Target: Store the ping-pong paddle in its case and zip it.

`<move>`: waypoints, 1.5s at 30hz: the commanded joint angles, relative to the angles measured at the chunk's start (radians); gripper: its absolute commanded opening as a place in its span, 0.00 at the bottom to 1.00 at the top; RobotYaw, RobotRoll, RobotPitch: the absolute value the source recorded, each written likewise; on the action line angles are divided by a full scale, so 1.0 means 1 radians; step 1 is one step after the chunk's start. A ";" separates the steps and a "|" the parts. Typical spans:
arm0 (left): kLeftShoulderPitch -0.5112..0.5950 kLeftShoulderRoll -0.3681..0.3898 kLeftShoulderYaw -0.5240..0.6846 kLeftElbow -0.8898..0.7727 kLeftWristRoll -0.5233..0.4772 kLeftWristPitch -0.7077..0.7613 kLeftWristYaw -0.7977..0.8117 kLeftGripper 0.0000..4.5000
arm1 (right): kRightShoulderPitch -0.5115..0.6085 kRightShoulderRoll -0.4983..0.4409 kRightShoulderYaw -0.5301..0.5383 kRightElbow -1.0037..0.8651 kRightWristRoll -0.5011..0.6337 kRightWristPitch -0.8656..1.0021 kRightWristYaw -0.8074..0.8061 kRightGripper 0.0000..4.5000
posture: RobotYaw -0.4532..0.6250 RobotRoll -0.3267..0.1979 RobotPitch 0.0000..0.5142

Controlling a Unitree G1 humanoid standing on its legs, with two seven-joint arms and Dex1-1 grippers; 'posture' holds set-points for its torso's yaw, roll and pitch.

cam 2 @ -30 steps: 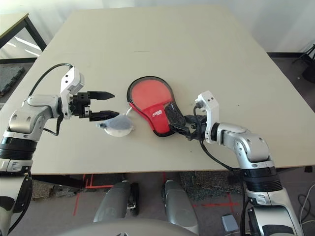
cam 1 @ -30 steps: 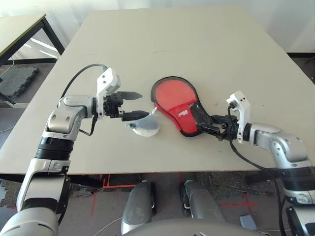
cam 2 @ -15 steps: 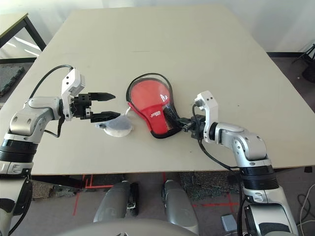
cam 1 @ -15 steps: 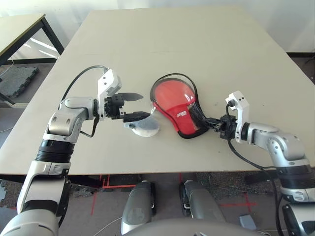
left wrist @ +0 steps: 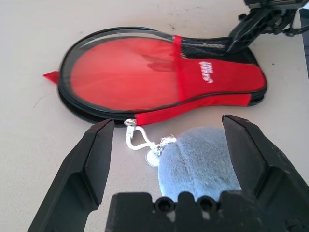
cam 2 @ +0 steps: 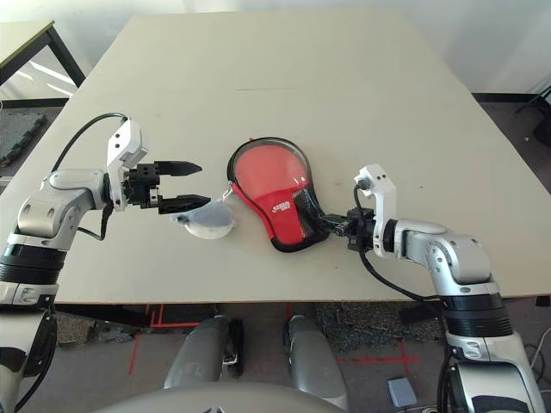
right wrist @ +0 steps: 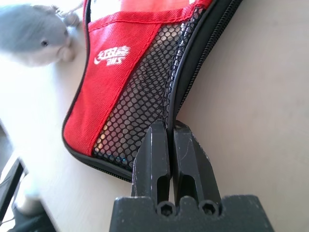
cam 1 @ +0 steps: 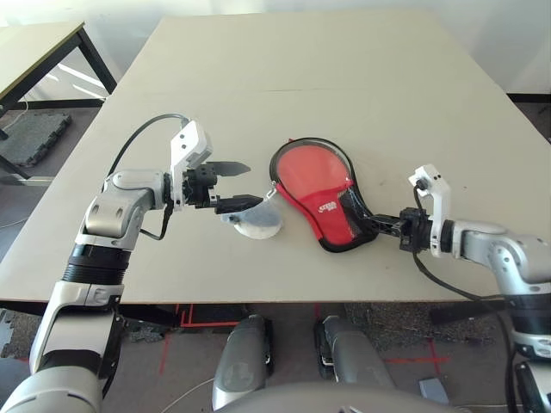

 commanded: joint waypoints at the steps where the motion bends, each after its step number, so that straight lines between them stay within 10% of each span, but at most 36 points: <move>1: -0.005 -0.001 -0.015 0.026 0.006 -0.013 -0.009 1.00 | 0.041 -0.032 -0.011 -0.049 0.038 0.035 0.032 0.01 | 0.51 0.62 0.23; 20: -0.033 -0.004 -0.045 0.082 0.022 -0.052 -0.023 1.00 | 0.180 -0.201 0.001 -0.170 0.124 0.076 0.147 0.01 | 0.49 0.62 0.22; 33: -0.041 0.017 -0.037 0.095 0.027 -0.055 -0.029 1.00 | 0.130 -0.326 -0.055 -0.081 0.060 -0.101 0.260 1.00 | 0.49 0.62 0.19; 45: -0.029 0.052 -0.012 0.062 0.029 -0.012 0.013 1.00 | -0.195 -0.089 0.083 0.062 -0.106 -0.310 0.158 1.00 | 0.52 0.62 0.18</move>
